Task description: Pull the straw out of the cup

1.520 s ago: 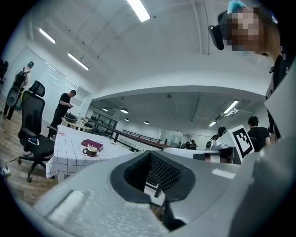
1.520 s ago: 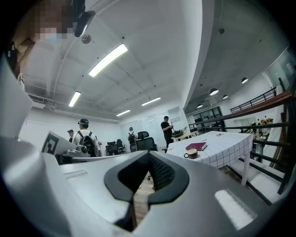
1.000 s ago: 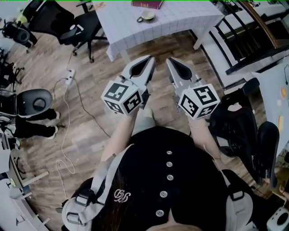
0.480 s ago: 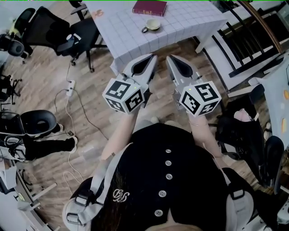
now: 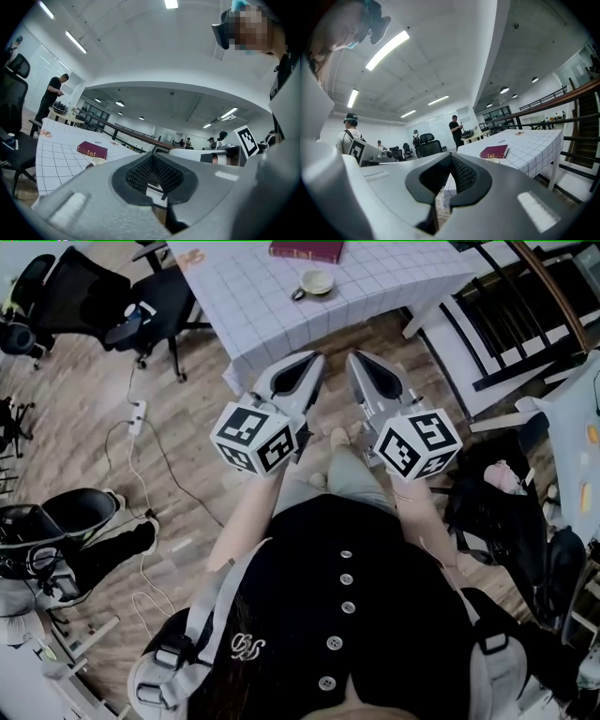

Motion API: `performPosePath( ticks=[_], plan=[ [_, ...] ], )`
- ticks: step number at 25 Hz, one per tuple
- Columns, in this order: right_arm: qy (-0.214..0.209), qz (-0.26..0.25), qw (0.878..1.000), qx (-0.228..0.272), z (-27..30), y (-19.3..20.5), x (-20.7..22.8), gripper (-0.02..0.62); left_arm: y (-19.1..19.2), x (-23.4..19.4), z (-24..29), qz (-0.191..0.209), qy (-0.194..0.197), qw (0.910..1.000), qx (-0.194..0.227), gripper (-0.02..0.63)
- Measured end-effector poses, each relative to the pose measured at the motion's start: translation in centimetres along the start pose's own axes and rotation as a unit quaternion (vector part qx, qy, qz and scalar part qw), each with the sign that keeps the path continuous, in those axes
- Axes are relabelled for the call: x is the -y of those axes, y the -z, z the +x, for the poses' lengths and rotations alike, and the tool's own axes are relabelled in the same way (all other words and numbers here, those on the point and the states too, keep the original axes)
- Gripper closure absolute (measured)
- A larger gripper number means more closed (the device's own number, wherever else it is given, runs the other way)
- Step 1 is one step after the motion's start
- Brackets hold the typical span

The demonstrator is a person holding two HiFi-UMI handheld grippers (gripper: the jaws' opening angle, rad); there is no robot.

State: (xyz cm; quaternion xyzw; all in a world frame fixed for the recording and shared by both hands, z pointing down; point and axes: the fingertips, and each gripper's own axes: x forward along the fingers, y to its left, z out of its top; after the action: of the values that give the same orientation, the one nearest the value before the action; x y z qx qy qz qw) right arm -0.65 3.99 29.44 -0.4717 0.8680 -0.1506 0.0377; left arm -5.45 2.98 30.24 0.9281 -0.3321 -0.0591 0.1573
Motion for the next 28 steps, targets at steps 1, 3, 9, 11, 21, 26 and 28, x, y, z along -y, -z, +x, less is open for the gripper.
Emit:
performPosePath(
  ticks=[1,3,9,11,21,26,28],
  plan=[
    [-0.001,0.001,1.0,-0.002,0.4,0.1,0.2,0.595,0.1,-0.3,0.2,0.0,-0.001,1.0,-0.002,0.609],
    [-0.005,0.002,1.0,-0.005,1.2,0.3,0.7,0.595,0.3,-1.0,0.6,0.0,-0.004,1.0,-0.005,0.609],
    [-0.013,0.005,1.0,-0.013,4.6,0.5,3.2,0.595,0.1,-4.2,3.2,-0.004,-0.012,0.9999,-0.001,0.609],
    [-0.013,0.006,1.0,-0.016,5.9,0.3,4.5,0.595,-0.1,-5.3,4.5,-0.006,-0.014,0.9999,0.0,0.609],
    [-0.034,0.008,0.999,-0.03,13.4,-2.0,10.7,0.595,-2.4,-12.2,11.6,-0.008,-0.045,0.999,0.002,0.607],
    [-0.046,0.006,0.998,-0.036,16.3,-3.0,13.4,0.595,-3.3,-14.7,14.6,-0.004,-0.058,0.9983,0.006,0.607],
    [-0.051,0.005,0.998,-0.039,17.3,-3.3,14.3,0.595,-3.6,-15.6,15.6,-0.005,-0.065,0.9979,0.006,0.609]
  ],
)
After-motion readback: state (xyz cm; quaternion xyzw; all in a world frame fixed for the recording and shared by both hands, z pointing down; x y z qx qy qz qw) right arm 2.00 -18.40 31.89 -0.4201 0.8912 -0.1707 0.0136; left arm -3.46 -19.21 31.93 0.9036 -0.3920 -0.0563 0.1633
